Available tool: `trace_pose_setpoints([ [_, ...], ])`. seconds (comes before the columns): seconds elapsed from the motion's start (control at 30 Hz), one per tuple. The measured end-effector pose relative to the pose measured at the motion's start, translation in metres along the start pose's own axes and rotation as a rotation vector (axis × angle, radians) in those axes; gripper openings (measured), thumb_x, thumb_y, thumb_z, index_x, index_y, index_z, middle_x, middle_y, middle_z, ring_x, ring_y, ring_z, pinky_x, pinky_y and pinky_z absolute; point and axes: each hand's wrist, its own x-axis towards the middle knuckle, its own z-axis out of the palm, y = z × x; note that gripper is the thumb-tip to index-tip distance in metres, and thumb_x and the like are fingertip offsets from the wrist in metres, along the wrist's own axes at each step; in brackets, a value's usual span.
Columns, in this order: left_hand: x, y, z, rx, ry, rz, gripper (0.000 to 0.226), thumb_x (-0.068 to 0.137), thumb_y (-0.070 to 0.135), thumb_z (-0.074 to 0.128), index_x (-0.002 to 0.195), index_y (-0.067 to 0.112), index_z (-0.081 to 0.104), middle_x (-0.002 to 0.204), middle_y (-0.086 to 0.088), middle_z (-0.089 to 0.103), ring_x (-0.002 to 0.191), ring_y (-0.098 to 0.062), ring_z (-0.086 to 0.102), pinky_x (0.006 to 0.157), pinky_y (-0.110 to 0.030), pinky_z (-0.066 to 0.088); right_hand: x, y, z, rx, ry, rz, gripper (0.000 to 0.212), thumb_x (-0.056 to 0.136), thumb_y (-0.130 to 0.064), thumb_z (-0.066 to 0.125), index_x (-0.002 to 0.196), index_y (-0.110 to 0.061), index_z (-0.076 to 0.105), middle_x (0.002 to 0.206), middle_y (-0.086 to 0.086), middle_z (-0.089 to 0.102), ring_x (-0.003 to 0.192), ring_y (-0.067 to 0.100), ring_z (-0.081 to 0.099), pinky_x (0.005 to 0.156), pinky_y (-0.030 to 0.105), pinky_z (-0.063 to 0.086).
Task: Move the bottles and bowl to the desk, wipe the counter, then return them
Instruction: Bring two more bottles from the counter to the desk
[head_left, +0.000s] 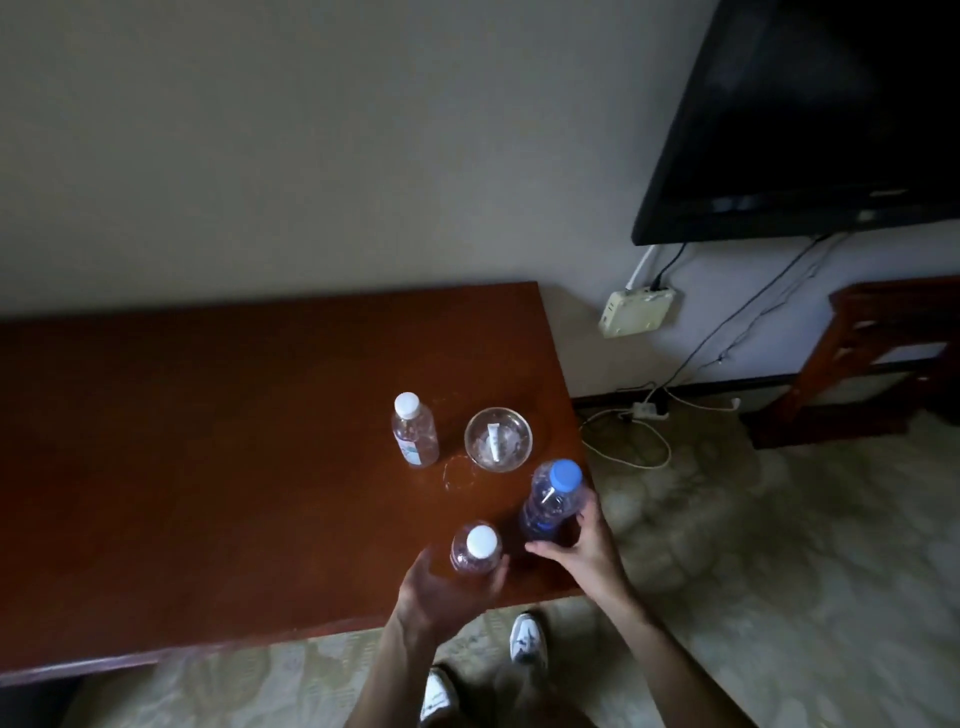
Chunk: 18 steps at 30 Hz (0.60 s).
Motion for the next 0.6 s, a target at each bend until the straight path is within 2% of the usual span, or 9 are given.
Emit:
trace_pose_setpoints([
  [0.03,-0.004,0.005,0.006,-0.036,0.036,-0.009,0.08,0.091,0.052,0.053,0.103,-0.027,0.052,0.101,-0.047,0.059,0.129,-0.037,0.046,0.118,-0.036,0.03,-0.005,0.007,-0.002,-0.008,0.027,-0.002,0.108,0.041,-0.048,0.092,0.131,-0.023,0.04,0.132,-0.003,0.054,0.124,0.012,0.052,0.109,0.033,0.041],
  [0.07,-0.006,0.002,0.003,-0.052,-0.029,-0.039,0.078,0.089,0.054,0.054,0.104,-0.023,0.053,0.101,-0.044,0.06,0.121,-0.04,0.049,0.118,-0.037,0.03,-0.012,0.013,-0.004,-0.02,0.054,0.001,0.101,0.044,-0.035,0.095,0.13,-0.022,0.042,0.131,-0.003,0.055,0.124,0.012,0.052,0.108,0.03,0.041],
  [0.1,-0.007,-0.002,0.001,-0.016,0.057,-0.033,0.079,0.088,0.055,0.054,0.108,-0.021,0.051,0.103,-0.044,0.059,0.115,-0.044,0.05,0.118,-0.037,0.031,-0.019,0.017,-0.006,-0.013,0.088,0.005,0.097,0.048,-0.024,0.095,0.129,-0.018,0.043,0.131,-0.002,0.054,0.124,0.011,0.052,0.107,0.028,0.041],
  [0.17,-0.014,-0.009,-0.006,0.12,0.158,-0.049,0.086,0.086,0.059,0.055,0.12,-0.019,0.044,0.115,-0.043,0.053,0.115,-0.044,0.05,0.111,-0.04,0.039,-0.037,0.032,-0.009,0.011,0.188,0.015,0.085,0.055,-0.012,0.092,0.128,-0.012,0.047,0.129,-0.001,0.055,0.122,0.012,0.054,0.103,0.029,0.044],
  [0.2,-0.015,-0.012,-0.011,0.134,0.129,-0.071,0.089,0.085,0.061,0.053,0.127,-0.018,0.041,0.123,-0.039,0.051,0.115,-0.042,0.052,0.104,-0.043,0.044,-0.05,0.038,-0.01,0.036,0.247,0.054,0.076,0.06,-0.01,0.089,0.124,-0.012,0.05,0.126,-0.002,0.056,0.119,0.013,0.055,0.099,0.032,0.048],
  [0.27,-0.016,-0.014,-0.02,0.158,0.089,-0.064,0.088,0.087,0.062,0.048,0.139,-0.009,0.039,0.132,-0.027,0.053,0.107,-0.039,0.057,0.085,-0.048,0.054,-0.075,0.052,-0.013,0.102,0.309,0.151,0.054,0.07,-0.01,0.084,0.115,-0.014,0.055,0.117,-0.002,0.06,0.111,0.018,0.059,0.09,0.037,0.053],
  [0.33,-0.009,-0.017,-0.029,0.235,0.065,-0.049,0.085,0.089,0.061,0.044,0.142,-0.006,0.039,0.122,-0.024,0.058,0.099,-0.037,0.059,0.072,-0.05,0.058,-0.104,0.069,-0.017,0.135,0.34,0.257,0.039,0.074,-0.015,0.081,0.106,-0.018,0.059,0.106,0.001,0.065,0.102,0.022,0.064,0.082,0.035,0.055],
  [0.47,-0.001,-0.022,-0.031,0.436,0.064,-0.028,0.062,0.091,0.048,0.044,0.122,-0.005,0.053,0.104,-0.023,0.065,0.09,-0.032,0.063,0.071,-0.041,0.058,-0.152,0.098,-0.024,0.218,0.313,0.558,0.05,0.067,-0.045,0.08,0.106,-0.02,0.059,0.099,0.002,0.07,0.091,0.021,0.068,0.077,0.038,0.053],
  [0.6,0.024,-0.048,-0.045,0.96,0.26,0.081,0.042,0.096,0.035,0.046,0.108,-0.002,0.061,0.095,-0.022,0.07,0.076,-0.03,0.066,0.066,-0.032,0.049,-0.186,0.126,-0.032,0.248,0.229,0.777,0.027,0.087,-0.029,0.068,0.105,-0.013,0.057,0.101,0.011,0.069,0.084,0.023,0.068,0.068,0.033,0.049],
])
